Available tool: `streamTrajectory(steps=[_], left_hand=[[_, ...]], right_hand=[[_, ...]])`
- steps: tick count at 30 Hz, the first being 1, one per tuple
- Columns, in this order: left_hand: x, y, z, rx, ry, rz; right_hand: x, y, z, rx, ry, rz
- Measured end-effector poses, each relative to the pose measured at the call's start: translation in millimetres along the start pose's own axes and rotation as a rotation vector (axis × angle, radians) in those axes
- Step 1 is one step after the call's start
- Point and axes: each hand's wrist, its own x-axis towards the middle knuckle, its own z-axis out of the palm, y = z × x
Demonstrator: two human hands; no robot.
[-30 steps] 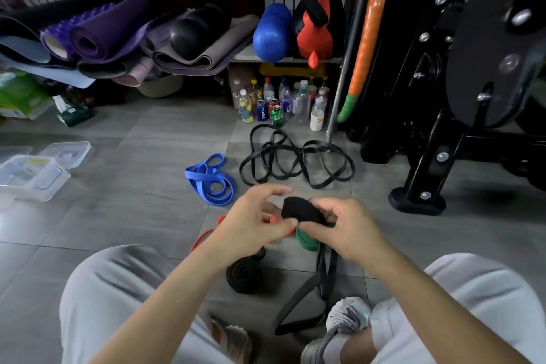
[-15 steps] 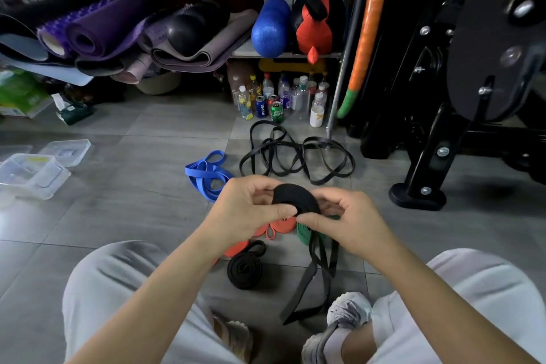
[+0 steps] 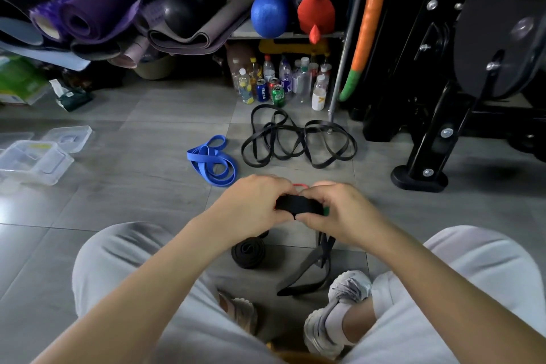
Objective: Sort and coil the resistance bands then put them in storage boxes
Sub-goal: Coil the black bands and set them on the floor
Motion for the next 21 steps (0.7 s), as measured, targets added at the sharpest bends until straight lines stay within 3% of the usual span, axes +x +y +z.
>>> streamTrajectory(steps=[3,5,17,21], left_hand=[[2,2,-2,0.084,0.021,0.015],[3,1,-2,0.017,0.053,0.012],[-6,1,20,-1.283,0.247,-0.159],[-6,9,31,-1.535,0.240,-0.292]], right_hand=[[0,1,1,0.047,0.028,0.049],[-2,3,-2,0.156,0.062,0.107],[-6,2,1,0.836,0.147,0.017],[-6,5,8,0.812,0.226,0.034]])
